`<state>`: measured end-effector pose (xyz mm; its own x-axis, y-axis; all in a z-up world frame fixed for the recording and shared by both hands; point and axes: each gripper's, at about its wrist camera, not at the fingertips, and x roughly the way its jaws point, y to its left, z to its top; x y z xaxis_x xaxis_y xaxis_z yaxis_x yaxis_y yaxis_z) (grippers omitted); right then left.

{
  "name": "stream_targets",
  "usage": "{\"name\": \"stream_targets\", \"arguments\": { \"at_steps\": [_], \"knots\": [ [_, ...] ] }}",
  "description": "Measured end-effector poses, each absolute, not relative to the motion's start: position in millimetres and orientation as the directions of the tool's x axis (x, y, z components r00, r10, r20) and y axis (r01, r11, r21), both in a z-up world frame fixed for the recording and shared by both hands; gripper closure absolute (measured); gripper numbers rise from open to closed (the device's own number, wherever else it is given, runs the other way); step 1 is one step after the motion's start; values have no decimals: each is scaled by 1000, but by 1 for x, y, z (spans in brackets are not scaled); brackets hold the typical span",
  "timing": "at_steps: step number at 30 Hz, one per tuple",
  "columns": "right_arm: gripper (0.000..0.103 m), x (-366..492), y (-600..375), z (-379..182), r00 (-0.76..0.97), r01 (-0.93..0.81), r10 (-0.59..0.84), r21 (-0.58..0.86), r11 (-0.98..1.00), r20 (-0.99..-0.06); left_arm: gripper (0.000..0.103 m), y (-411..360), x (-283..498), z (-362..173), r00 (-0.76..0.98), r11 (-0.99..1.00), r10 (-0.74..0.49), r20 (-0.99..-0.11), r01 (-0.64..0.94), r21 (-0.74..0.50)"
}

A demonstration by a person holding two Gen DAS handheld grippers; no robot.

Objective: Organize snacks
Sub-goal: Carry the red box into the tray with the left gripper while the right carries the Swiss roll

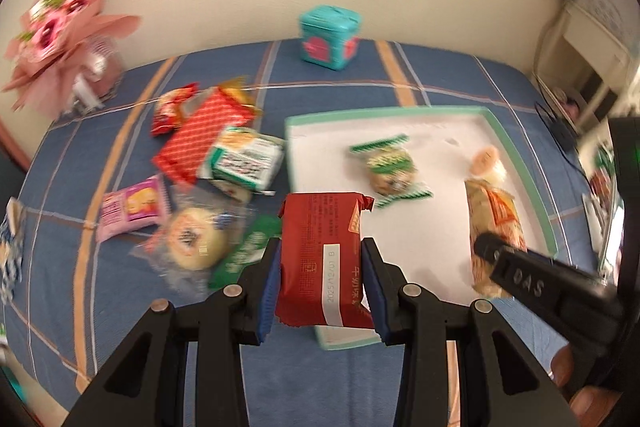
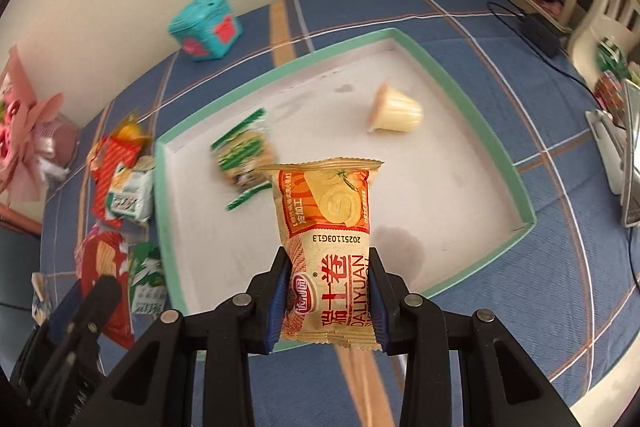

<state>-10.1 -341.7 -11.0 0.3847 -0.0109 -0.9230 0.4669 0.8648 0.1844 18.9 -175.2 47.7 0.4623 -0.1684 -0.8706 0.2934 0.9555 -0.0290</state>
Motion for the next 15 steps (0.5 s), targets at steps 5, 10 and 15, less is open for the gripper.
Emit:
{"name": "stream_targets", "arguments": {
  "at_steps": [5,10,15],
  "knots": [
    [65,-12,-363,-17,380,509,-38,175,843,-924,63,-205,19,36,447,932,-184,-876,363,-11],
    [65,-10,-378,-22,377,526,-64,157,836,-924,63,-222,25,23,445,915,-183,-877,402,13],
    [65,-9,-385,-30,364,536,-79,139,833,-928,63,-233,33,6,436,904,-161,-885,425,45]
  ]
}}
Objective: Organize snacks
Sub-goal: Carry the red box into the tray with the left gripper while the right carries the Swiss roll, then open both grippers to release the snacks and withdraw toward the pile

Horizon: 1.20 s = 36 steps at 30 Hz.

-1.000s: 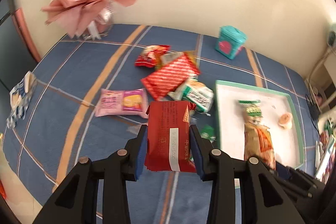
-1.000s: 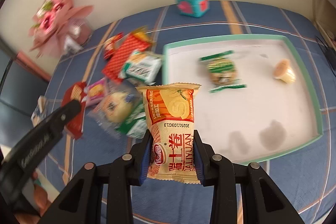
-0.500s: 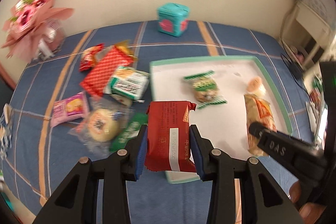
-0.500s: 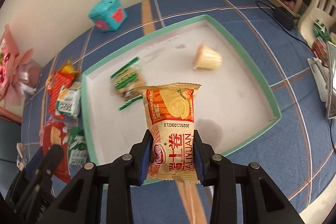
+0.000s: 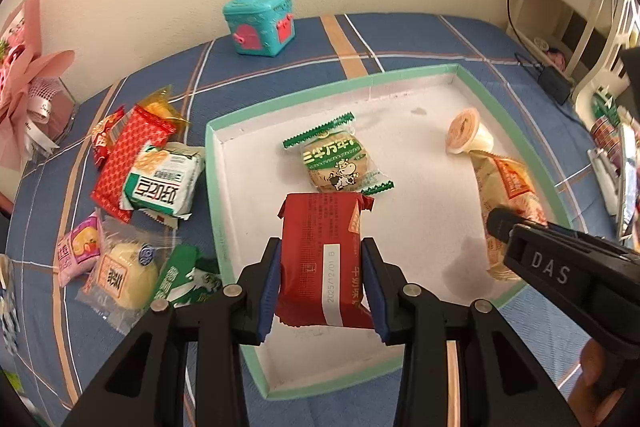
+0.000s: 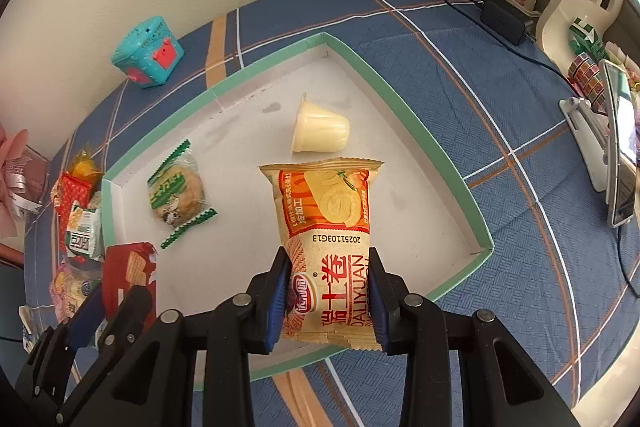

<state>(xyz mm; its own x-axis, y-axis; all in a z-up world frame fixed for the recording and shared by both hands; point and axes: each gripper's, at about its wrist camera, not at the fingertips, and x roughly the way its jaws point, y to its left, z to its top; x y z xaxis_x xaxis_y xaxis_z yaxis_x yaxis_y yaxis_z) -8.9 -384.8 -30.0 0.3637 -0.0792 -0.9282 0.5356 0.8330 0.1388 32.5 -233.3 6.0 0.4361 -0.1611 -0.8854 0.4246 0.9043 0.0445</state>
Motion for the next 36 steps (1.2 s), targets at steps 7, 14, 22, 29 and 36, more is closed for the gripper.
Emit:
{"name": "stream_targets", "arguments": {
  "at_steps": [7,14,22,29,36],
  "knots": [
    [65,-1,-384,-45,329,537,-111,89,839,-938,63,-236,42,-6,422,905,-151,-894,423,47],
    [65,4,-381,-49,312,526,-145,43,849,-939,63,-237,48,-15,404,907,-146,-903,420,41],
    [63,2,-382,-48,301,528,-144,39,849,-943,59,-238,48,-14,396,904,-148,-906,426,39],
    [41,-1,-381,-39,298,525,-144,36,850,-944,48,-237,46,-6,409,908,-149,-900,416,39],
    [29,-10,-383,-25,320,542,-181,24,840,-930,23,-227,46,7,412,927,-144,-900,374,23]
  ]
}}
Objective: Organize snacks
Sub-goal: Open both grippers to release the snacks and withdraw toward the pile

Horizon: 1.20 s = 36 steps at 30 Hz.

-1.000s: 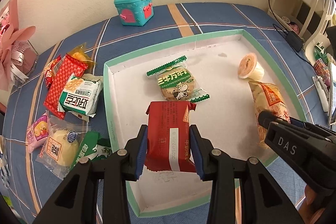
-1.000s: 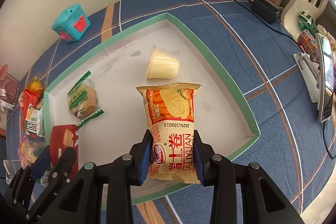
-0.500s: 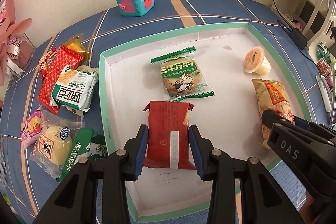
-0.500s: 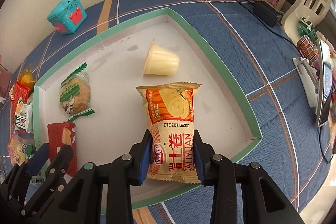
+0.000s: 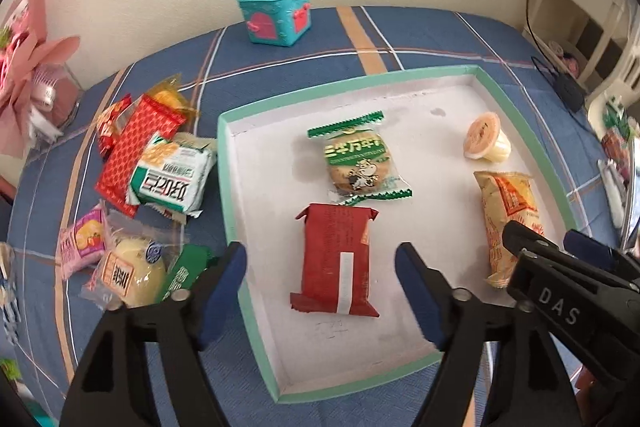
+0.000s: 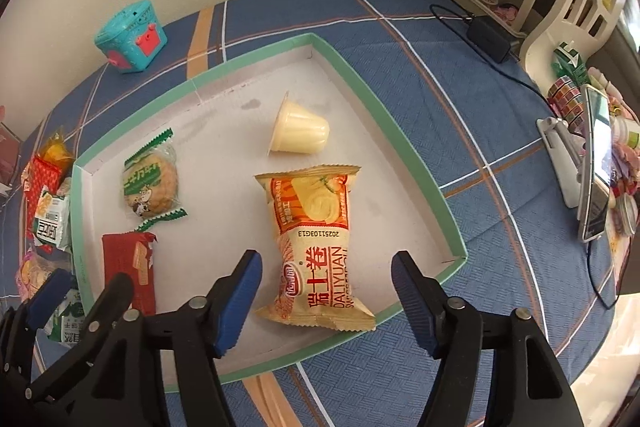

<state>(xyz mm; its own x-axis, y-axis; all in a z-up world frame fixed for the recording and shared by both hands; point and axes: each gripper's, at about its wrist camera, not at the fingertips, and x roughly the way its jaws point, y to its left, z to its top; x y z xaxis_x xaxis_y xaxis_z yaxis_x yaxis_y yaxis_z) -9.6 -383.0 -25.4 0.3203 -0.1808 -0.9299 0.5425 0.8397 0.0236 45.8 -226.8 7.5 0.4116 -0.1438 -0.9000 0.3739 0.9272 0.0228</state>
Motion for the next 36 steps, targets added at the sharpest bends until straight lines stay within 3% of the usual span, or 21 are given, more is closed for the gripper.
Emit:
{"name": "stream_targets", "arguments": {
  "at_steps": [6,17,36],
  "knots": [
    [24,-16,-377,-21,333,535,-193,16,844,-923,14,-210,49,21,435,948,-129,-891,316,17],
    [2,-23,-360,-13,370,489,-192,16,872,-909,4,-163,56,33,443,978,-95,-891,207,-1],
    [0,-17,-290,-3,451,297,-99,44,954,-887,4,-44,74,39,503,996,65,-862,-81,28]
  ]
}}
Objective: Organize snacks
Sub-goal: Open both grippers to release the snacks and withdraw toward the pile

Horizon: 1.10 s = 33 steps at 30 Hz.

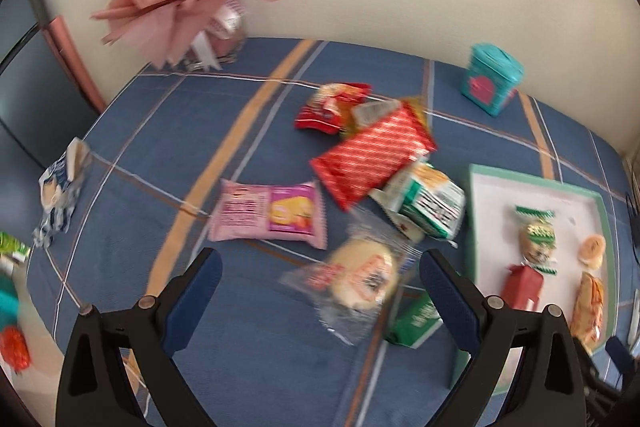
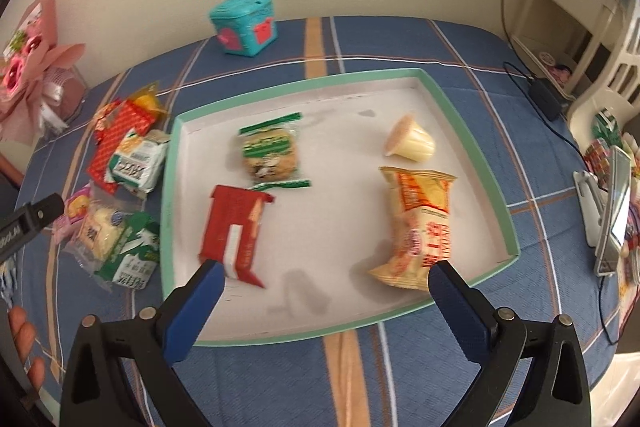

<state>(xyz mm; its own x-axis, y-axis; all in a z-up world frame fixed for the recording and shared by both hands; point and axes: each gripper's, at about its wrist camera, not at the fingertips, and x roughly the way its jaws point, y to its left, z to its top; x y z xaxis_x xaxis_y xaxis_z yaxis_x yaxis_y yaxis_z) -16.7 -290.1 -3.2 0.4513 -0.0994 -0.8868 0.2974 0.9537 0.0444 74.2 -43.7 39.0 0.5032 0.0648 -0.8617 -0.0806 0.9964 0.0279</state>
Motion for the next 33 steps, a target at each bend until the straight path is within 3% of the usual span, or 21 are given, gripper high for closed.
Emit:
{"name": "stream_targets", "arguments": {
  "at_steps": [12,19,30,33],
  "knots": [
    [0,12,-230,-7,467,184,85,190,964,-880,4,6,81,34,477,987,66,-877,-160,-12],
    [1,30,-210,-17,447,194,81,185,963,-891,4,5,89,20,422,983,-48,-905,-141,-118],
    [36,52,-192,-26,425,173,115,206,963,-898,5,-22,103,-11,336,975,-175,-925,-73,-211],
    [46,56,-184,-27,420,148,127,206,967,-899,11,-24,106,-19,315,970,-198,-928,-75,-233]
  ]
}}
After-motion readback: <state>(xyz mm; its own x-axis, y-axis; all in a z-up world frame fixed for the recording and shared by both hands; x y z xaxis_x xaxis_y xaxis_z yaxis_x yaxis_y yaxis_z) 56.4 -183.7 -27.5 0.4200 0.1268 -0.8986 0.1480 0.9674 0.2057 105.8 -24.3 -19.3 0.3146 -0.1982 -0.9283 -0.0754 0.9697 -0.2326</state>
